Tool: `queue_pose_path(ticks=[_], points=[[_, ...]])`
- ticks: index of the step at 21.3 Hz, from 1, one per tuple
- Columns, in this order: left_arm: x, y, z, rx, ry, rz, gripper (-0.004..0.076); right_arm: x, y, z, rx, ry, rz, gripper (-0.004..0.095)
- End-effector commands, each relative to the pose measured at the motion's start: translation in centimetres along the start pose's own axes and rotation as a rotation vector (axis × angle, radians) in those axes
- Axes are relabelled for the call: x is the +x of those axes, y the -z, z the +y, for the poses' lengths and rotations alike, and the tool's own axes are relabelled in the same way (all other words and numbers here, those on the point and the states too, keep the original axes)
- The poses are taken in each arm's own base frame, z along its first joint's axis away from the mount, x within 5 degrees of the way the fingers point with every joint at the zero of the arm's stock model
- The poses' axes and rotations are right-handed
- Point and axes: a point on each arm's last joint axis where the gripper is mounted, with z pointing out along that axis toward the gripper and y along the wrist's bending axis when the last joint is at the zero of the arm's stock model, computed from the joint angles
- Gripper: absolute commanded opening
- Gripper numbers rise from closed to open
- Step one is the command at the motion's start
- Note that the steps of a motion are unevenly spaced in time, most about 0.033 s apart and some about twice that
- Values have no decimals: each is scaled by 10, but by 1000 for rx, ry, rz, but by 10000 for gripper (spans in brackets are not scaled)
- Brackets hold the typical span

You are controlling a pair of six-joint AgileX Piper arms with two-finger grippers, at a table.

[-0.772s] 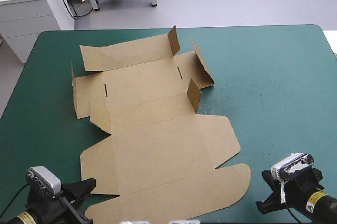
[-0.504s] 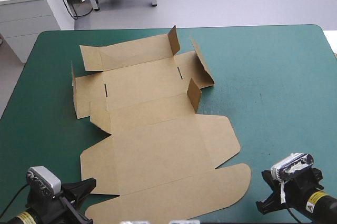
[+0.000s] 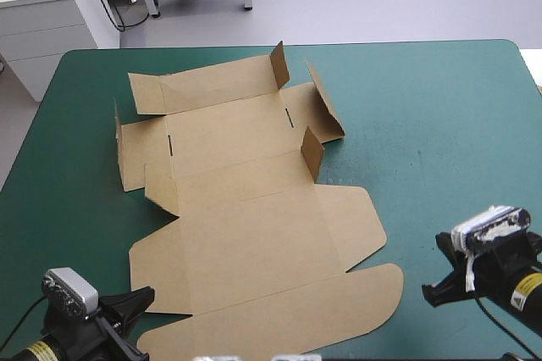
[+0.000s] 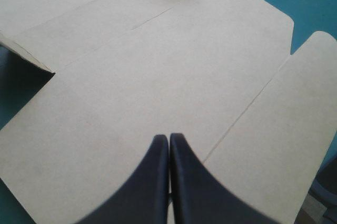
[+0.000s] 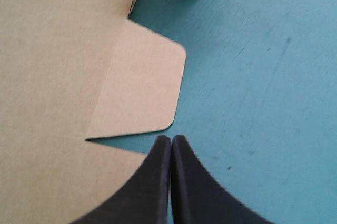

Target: Fold the box

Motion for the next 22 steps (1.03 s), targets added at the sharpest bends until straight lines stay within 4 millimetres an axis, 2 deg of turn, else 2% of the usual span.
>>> queue_pose_path(ticks=[1, 2, 5, 6, 7, 8, 9, 10, 13, 17, 22], points=[[-12, 3, -2, 18, 18, -78, -8, -51, 6, -5, 43, 30, -92, -17], [-12, 3, -2, 18, 18, -78, -8, -72, 2, -6, 53, 35, -69, -17], [-12, 3, -2, 18, 18, -78, -8, -115, -17, -8, 65, 50, -18, -17], [-12, 3, -2, 18, 18, -78, -8, -134, -33, -8, 63, 53, 0, -17], [-12, 3, -2, 18, 18, -78, -8, -144, -40, -8, 63, 54, 3, -18], [-12, 3, -2, 18, 18, -78, -8, -162, -55, -7, 60, 52, 12, -17], [-12, 3, -2, 18, 18, -78, -8, -171, -68, -7, 55, 49, 31, -18], [-12, 3, -2, 18, 18, -78, -8, -178, -80, -6, 50, 46, 51, -17], [-12, 3, -2, 18, 18, -78, -8, -195, -133, -3, 28, 36, 175, -18], [-12, 3, -2, 18, 18, -78, -8, -222, -168, -13, -79, -53, 213, -19], [-12, 3, -2, 18, 18, -78, -8, -237, -189, -17, -126, -78, 252, -19]])
